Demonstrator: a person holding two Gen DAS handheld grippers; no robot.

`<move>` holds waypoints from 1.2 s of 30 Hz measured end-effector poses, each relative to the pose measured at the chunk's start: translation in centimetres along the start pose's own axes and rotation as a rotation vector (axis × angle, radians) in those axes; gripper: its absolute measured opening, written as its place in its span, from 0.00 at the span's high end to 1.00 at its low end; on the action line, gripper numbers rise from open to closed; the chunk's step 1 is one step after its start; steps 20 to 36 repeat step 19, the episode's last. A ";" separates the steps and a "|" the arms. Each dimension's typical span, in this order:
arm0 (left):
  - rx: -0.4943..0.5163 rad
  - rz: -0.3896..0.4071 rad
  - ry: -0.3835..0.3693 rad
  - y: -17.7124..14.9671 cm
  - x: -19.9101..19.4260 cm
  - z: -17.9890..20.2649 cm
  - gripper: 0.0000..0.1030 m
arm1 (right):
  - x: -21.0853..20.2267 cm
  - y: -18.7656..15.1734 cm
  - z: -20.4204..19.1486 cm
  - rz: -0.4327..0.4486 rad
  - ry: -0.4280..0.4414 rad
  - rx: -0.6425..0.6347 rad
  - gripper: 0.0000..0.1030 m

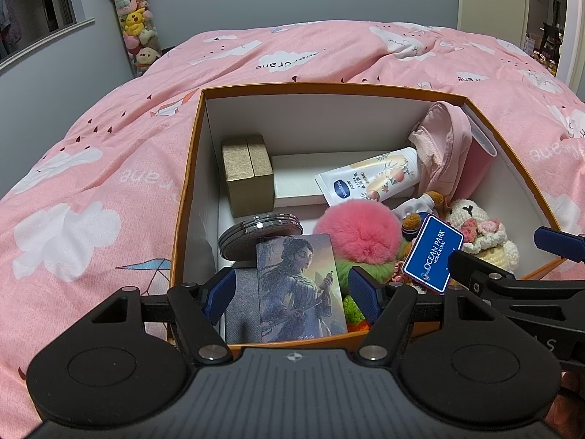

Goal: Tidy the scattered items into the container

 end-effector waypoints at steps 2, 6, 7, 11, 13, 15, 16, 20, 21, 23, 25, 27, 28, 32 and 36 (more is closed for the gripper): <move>0.000 -0.002 -0.001 0.0 0.0 0.0 0.22 | 0.0 0.0 0.0 0.000 0.000 0.000 0.02; 0.000 -0.002 -0.001 -0.1 0.0 0.0 0.22 | 0.0 0.0 0.0 0.001 0.000 0.000 0.02; 0.000 -0.001 -0.001 -0.1 0.0 0.0 0.22 | 0.0 0.0 0.0 0.001 0.000 0.000 0.02; 0.000 -0.002 -0.001 -0.1 0.0 0.0 0.22 | 0.0 0.0 0.0 0.001 0.000 0.000 0.02; -0.001 -0.002 -0.001 -0.1 -0.1 0.0 0.22 | 0.0 0.0 0.0 0.001 0.000 0.000 0.02; -0.001 -0.002 -0.002 -0.1 -0.1 -0.1 0.22 | 0.0 0.0 0.0 0.001 0.000 0.000 0.02; -0.002 -0.002 -0.003 -0.1 -0.1 -0.1 0.22 | 0.0 0.0 0.0 0.001 -0.001 -0.001 0.02; -0.002 -0.001 -0.002 -0.2 -0.1 0.0 0.22 | 0.0 0.0 0.0 0.000 -0.001 -0.001 0.02; -0.002 -0.001 -0.002 -0.2 -0.1 0.0 0.22 | 0.0 0.0 0.0 0.000 -0.001 -0.001 0.02; -0.002 -0.001 -0.002 -0.2 -0.1 0.0 0.22 | 0.0 0.0 0.0 0.000 -0.001 -0.001 0.02; -0.002 -0.001 -0.002 -0.2 -0.1 0.0 0.22 | 0.0 0.0 0.0 0.000 -0.001 -0.001 0.02; -0.002 -0.001 -0.002 -0.2 -0.1 0.0 0.22 | 0.0 0.0 0.0 0.000 -0.001 -0.001 0.02; -0.002 -0.001 -0.002 -0.2 -0.1 0.0 0.22 | 0.0 0.0 0.0 0.000 -0.001 -0.001 0.02; -0.002 -0.001 -0.002 -0.2 -0.1 0.0 0.22 | 0.0 0.0 0.0 0.000 -0.001 -0.001 0.02; -0.002 -0.001 -0.002 -0.2 -0.1 0.0 0.22 | 0.0 0.0 0.0 0.000 -0.001 -0.001 0.02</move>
Point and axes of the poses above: each gripper's, at about its wrist camera, not at the fingertips, and x roughly the way its jaws point, z to its right, y to its top, the point moved 1 cm from there along x, roughly the way its jaws point, and after that the axes turned 3 degrees about y, right-handed, at the moved point
